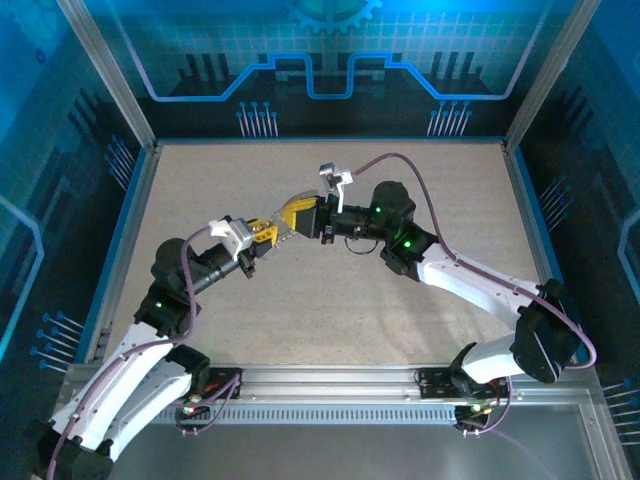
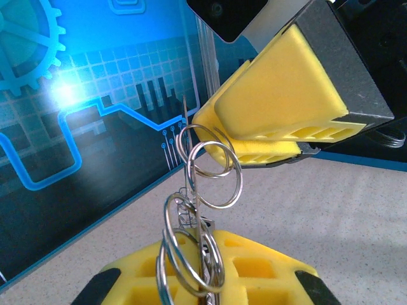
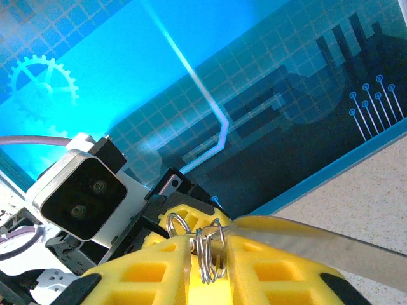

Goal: Put the keys on the keyring

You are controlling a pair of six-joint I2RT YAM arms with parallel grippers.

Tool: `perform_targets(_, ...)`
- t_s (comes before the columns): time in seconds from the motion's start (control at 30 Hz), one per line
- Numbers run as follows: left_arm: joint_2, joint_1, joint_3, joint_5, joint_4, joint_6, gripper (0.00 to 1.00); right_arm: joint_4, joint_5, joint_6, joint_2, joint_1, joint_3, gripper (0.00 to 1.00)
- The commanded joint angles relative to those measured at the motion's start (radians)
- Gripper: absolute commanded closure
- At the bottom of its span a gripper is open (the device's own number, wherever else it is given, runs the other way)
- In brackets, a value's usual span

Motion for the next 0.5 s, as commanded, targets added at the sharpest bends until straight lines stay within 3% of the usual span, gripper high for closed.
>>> perform_targets(0.0,-0.017,0.001,0.013,0.008,0.078,-0.026,1.00,0.021,-0.011,0.011,0.005,0.008,0.018,0.78)
perform_targets(0.47,-0.016,0.001,0.014,0.016,0.075,-0.027,1.00,0.028,-0.015,0.016,0.012,0.010,0.015,0.86)
